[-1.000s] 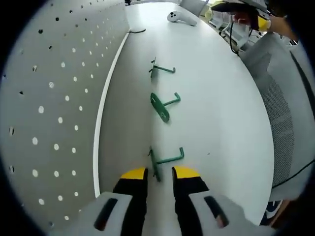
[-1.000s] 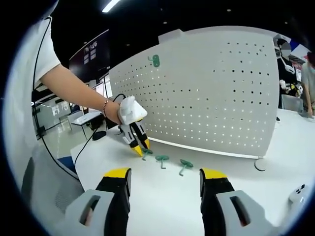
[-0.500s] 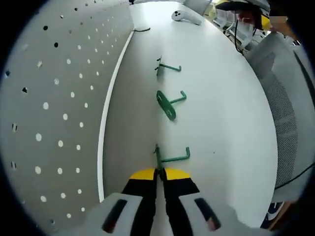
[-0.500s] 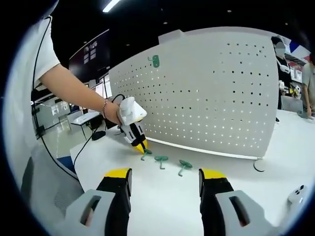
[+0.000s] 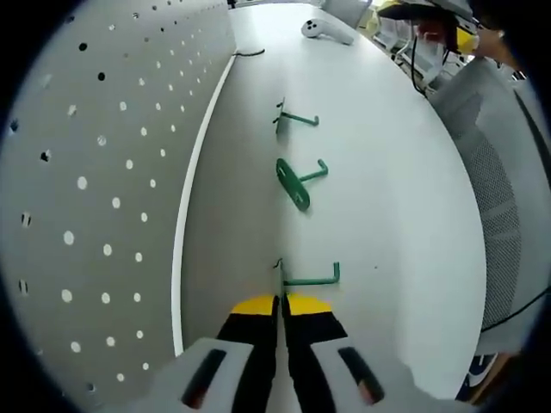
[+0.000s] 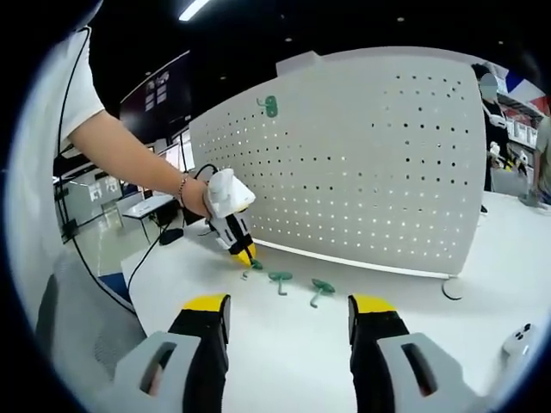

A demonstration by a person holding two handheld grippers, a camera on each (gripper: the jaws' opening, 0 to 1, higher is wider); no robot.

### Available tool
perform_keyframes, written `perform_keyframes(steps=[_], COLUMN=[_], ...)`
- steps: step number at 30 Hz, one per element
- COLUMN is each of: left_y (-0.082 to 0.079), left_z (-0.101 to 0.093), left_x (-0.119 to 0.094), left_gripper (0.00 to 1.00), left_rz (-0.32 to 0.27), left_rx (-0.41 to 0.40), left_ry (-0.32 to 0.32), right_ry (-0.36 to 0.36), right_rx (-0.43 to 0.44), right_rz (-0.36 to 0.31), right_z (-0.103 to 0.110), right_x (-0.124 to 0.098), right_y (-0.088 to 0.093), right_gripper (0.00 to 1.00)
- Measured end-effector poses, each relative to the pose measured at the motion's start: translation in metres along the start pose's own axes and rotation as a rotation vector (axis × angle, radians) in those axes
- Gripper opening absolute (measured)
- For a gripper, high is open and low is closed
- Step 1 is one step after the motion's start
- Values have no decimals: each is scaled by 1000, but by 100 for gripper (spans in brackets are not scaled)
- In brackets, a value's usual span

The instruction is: Insert the hook assembly into the mounting plate slot until the hook locks in place.

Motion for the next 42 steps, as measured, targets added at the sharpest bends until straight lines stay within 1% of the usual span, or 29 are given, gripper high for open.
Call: perform_keyframes(steps=[2,4,6,9,12,13,14,15,16,19,21,22,24,25,30,33,36,42], left_y=[0,1,3,4,2,2,2,0,1,3,3,3,4,5,1,-1,-3,-8], left_z=[0,1,-1,-4,-4,-4,-5,-5,-5,-5,-5,-6,-7,-7,-6,-7,-6,-6], left_x=[0,-1,-1,-3,-7,-8,-9,-10,-11,-15,-17,-18,-19,-20,-29,-34,-38,-51], left_gripper=[2,2,2,2,1,1,1,1,1,1,1,1,1,1,1,1,1,1], left_rz=[-4,-11,-24,-45,-87,-97,-117,-148,-153,-165,-181,-186,-189,-191,-230,-244,-265,-306], left_rx=[-19,-5,-29,-24,-31,-33,-44,-76,-109,-92,-114,-118,-124,-123,-149,-149,-165,-173], left_ry=[0,-7,-13,-25,-51,-49,-43,-41,-44,-59,-61,-64,-70,-72,-95,-108,-110,-151], right_ry=[-1,-4,-4,-4,-3,-5,-7,-8,-10,-8,-7,-7,-15,-12,-15,-14,-16,-16], right_rx=[-1,1,-3,-3,0,0,-1,-2,-3,0,-5,-15,1,-6,-4,-8,-4,-1], right_rz=[4,4,5,5,2,2,0,1,0,-1,-2,-1,-11,-10,-9,-10,-10,-9], right_z=[0,0,0,0,0,1,1,2,2,2,2,3,3,3,3,3,3,3], right_x=[0,1,1,0,0,0,0,0,1,0,0,0,0,0,0,0,0,0], right_y=[1,1,1,1,1,0,0,0,0,0,0,-1,-1,-1,-1,-2,-2,-2], right_gripper=[54,55,55,55,55,55,55,55,55,55,55,55,55,55,55,56,56,56])
Point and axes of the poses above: the point that each gripper's makers call its tool centre point, and the gripper's own axes: x roughly forward along the fingers, z roughly to its left, y roughly out of its underside, the point moved 8 cm from there along -x, roughly backward along the fingers, and after that the axes turned 9 degrees about x, right-handed, at the moved point
